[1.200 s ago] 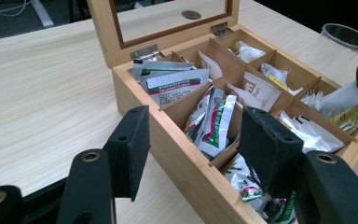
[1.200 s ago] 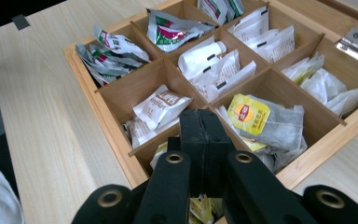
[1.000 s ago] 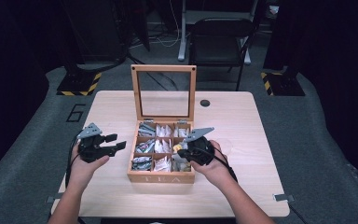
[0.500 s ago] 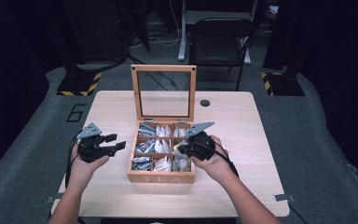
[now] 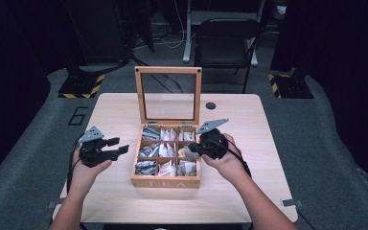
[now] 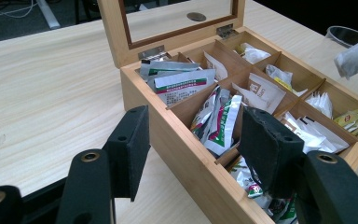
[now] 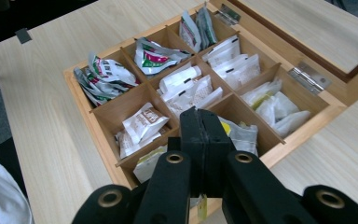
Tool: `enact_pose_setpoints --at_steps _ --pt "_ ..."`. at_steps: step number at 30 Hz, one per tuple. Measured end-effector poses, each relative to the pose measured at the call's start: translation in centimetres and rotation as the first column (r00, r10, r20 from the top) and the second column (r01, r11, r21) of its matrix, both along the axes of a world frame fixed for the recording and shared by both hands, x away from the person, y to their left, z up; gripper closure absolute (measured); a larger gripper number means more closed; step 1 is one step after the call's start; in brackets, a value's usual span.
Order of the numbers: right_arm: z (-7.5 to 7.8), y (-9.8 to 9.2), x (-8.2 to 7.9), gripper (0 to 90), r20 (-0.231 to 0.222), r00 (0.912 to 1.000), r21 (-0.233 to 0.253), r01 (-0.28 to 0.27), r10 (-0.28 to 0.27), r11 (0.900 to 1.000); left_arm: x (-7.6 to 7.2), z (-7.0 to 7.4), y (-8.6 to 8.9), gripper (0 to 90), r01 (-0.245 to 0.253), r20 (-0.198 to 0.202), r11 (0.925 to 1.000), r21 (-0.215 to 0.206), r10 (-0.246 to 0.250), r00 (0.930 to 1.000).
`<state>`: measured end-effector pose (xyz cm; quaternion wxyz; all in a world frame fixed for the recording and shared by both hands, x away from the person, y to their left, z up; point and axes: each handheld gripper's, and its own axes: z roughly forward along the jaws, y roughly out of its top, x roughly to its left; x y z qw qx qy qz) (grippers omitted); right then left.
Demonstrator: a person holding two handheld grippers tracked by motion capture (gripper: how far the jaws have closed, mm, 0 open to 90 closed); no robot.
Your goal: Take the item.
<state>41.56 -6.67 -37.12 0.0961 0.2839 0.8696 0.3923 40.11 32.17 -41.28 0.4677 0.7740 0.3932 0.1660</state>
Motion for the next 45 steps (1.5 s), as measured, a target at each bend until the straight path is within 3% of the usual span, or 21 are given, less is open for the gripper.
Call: enact_pose_setpoints --at_steps 11,27,36,45 --pt "1.1 -2.7 0.8 89.8 0.029 0.9966 -0.001 0.078 -0.078 0.997 0.0 0.0 0.0 43.0 -0.002 -0.001 1.0000 -0.002 0.002 1.0000" --pt "2.3 -7.4 1.7 89.8 0.048 0.9758 0.002 0.214 -0.214 0.977 0.0 -0.1 0.1 42.7 -0.012 0.001 0.9999 -0.003 0.012 0.9999" --pt "2.0 -9.0 1.9 89.8 0.063 0.9672 -0.029 0.248 -0.246 0.968 0.0 -0.1 0.1 42.7 -0.012 -0.001 0.9999 -0.002 0.012 0.9999" --pt "1.0 -9.8 1.9 89.8 0.044 0.9602 -0.049 0.278 -0.276 0.959 0.0 -0.2 0.1 42.6 -0.013 -0.002 0.9999 -0.002 0.013 0.9999"
